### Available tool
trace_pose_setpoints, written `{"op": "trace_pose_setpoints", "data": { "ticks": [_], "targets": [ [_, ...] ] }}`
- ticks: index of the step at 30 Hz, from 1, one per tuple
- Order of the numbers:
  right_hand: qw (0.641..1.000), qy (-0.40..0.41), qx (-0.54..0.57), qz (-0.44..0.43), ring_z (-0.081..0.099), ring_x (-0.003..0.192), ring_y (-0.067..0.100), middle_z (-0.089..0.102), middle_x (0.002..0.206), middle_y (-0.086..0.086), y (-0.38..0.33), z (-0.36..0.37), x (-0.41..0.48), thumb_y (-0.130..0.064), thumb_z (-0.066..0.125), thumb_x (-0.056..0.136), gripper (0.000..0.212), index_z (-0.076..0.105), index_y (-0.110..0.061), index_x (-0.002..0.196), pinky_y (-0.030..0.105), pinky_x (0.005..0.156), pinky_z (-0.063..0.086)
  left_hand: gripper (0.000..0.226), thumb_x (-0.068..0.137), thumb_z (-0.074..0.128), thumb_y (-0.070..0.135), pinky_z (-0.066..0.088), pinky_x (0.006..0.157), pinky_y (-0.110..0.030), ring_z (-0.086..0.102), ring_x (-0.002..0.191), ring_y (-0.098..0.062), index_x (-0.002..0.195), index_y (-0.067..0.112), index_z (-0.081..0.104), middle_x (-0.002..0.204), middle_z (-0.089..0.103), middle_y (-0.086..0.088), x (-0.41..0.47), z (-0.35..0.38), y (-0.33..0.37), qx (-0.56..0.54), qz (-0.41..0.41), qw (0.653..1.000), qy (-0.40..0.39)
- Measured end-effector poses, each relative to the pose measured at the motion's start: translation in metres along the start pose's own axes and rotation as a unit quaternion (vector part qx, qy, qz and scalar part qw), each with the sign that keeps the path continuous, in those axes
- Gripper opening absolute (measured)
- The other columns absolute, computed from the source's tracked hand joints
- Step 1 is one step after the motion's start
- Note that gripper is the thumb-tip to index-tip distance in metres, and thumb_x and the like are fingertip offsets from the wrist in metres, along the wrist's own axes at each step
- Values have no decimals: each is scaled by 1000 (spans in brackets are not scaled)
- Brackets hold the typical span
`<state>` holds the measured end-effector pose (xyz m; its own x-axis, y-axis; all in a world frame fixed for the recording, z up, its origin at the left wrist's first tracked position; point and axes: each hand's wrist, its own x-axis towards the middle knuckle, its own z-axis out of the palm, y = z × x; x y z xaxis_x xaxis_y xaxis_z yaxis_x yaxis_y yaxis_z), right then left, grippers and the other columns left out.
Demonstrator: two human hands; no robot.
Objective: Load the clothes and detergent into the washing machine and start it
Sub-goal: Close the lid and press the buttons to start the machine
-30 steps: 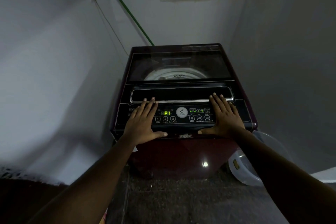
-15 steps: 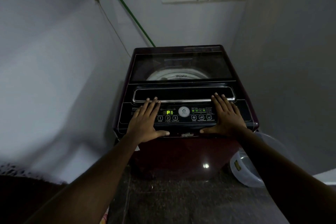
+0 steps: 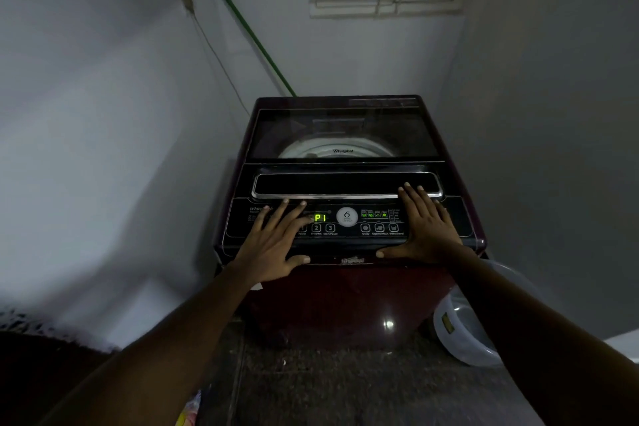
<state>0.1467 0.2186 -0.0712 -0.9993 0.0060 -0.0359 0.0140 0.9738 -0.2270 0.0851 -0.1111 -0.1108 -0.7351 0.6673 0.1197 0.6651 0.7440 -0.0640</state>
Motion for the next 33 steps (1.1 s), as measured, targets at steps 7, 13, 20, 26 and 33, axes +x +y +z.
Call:
{"op": "trace_pose_setpoints", "data": {
  "ticks": [7, 13, 20, 26, 33],
  "targets": [
    [1000, -1, -4, 1, -22, 144, 10, -16, 160, -9, 2, 0, 0, -99, 48, 40, 147, -10, -23, 152, 48, 120, -2, 71, 86, 41, 67, 13, 118, -62, 2, 151, -30, 146, 34, 19, 165, 7, -4, 0, -1, -1, 13, 11, 1000, -9],
    [1000, -1, 2, 5, -25, 141, 5, -17, 159, -11, 0, -3, 1, -97, 52, 42, 145, -11, -25, 152, 45, 118, -5, 71, 88, 49, 64, 4, 119, -59, -5, 151, -30, 146, 42, 16, 165, 0, -2, 2, -2, -1, 5, 11, 1000, -14],
    [1000, -3, 0, 7, -24, 143, 7, -17, 159, -11, 2, -3, 2, -97, 50, 41, 146, -10, -24, 152, 45, 120, -4, 70, 87, 39, 69, 12, 118, -61, 3, 151, -31, 148, 42, 21, 165, 4, -2, 4, 2, -2, 31, 10, 999, 0],
    [1000, -11, -5, 5, -26, 142, 8, -20, 158, -10, 2, -2, 3, -99, 48, 41, 147, -14, -24, 152, 45, 120, -5, 69, 87, 42, 68, 15, 116, -62, 5, 151, -32, 148, 39, 26, 165, 8, -4, 3, 6, -5, 35, 17, 999, 8],
    [1000, -14, -6, 2, -26, 142, 9, -21, 158, -9, 2, -2, 4, -100, 45, 39, 149, -14, -23, 152, 47, 120, -4, 70, 86, 43, 67, 18, 116, -61, 9, 151, -33, 147, 36, 29, 164, 13, -7, 2, 4, -3, 47, 17, 999, 19]
  ]
}}
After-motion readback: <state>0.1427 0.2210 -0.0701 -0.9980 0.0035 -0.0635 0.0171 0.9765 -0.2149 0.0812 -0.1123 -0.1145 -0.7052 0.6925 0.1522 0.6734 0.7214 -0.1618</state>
